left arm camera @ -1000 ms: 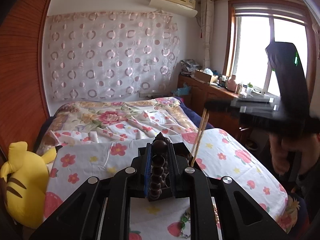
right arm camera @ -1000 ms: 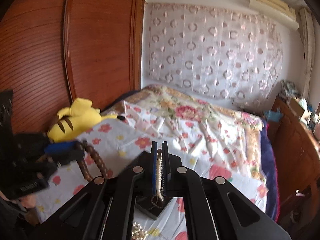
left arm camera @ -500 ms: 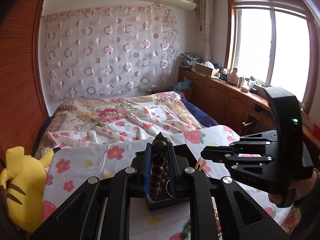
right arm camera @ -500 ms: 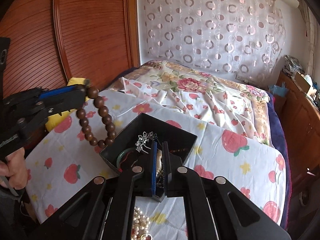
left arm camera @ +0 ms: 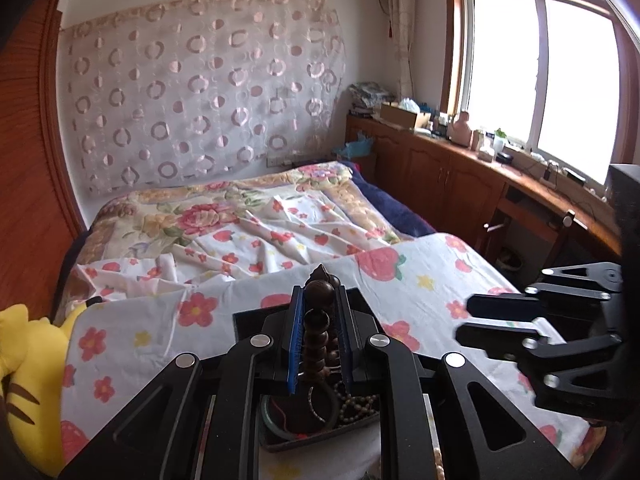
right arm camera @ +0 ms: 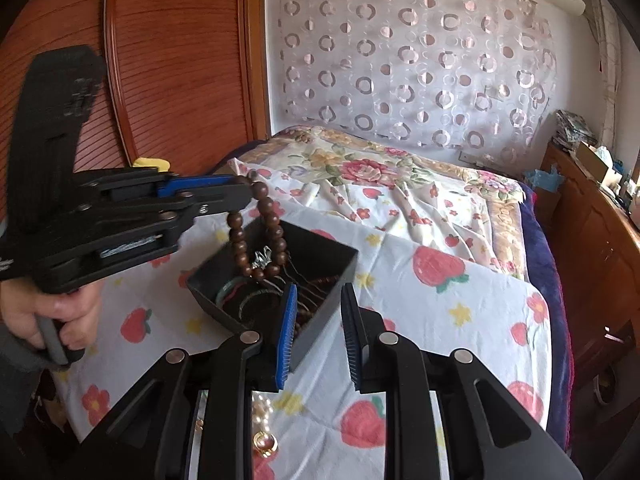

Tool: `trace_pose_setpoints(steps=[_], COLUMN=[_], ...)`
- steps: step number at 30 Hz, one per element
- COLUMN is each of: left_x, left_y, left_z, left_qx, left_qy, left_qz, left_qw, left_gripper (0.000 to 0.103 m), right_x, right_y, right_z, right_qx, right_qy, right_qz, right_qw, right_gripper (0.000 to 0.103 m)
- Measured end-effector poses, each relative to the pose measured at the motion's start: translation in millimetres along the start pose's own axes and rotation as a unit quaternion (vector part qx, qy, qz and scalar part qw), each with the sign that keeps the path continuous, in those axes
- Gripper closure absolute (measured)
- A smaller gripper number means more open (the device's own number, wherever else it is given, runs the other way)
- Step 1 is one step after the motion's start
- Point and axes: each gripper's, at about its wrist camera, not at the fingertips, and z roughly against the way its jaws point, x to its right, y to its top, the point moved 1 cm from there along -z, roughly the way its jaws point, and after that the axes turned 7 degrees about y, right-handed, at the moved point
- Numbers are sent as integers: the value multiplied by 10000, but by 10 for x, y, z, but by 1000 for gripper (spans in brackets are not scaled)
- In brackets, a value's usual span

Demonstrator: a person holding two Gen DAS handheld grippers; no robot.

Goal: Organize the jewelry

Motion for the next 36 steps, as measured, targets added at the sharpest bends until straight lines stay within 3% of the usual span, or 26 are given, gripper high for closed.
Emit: trace_pose_setpoints(steps=[10,12,14,18,20,24,31,36], left_x=[-21,-41,-57,-63,-67,-70,-121,-154], left_y=[-159,-191,-222,-360,-444,-611,-1027,-1277], left_z=[-244,-187,-96,133,245,507,723,711], left_qx=[-327,-334,-258,-127,-83,35,-127,-330], left_qy=[101,182,216,231,311,280,43,111], left_qz=[46,46,70,14,1,-6,185,266], left_qw=[9994,9993,9994,9996,9995,9996,9997,9990], left_gripper=[88,79,64,54,31,23,20,20], right_x=[111,69,26,-97,-184,-319,-397,-388], right_y=[-308,-355,-413,-537,-627,-808,-1122,-1242], right_z=[-31,-27,-13,-14,-31,-94,-184,-267], right_qx=[-165,-175,-168,-206,-259,-419,-790,-1017], right_qy=[-46,-31,11,158,220,326,402,444], right_qz=[-103,-98,-81,-26,27,107,104,61], right_qw=[9998,9998,9998,9997,9994,9985,9960,9938], right_gripper=[78,78,78,78,78,78,78,78])
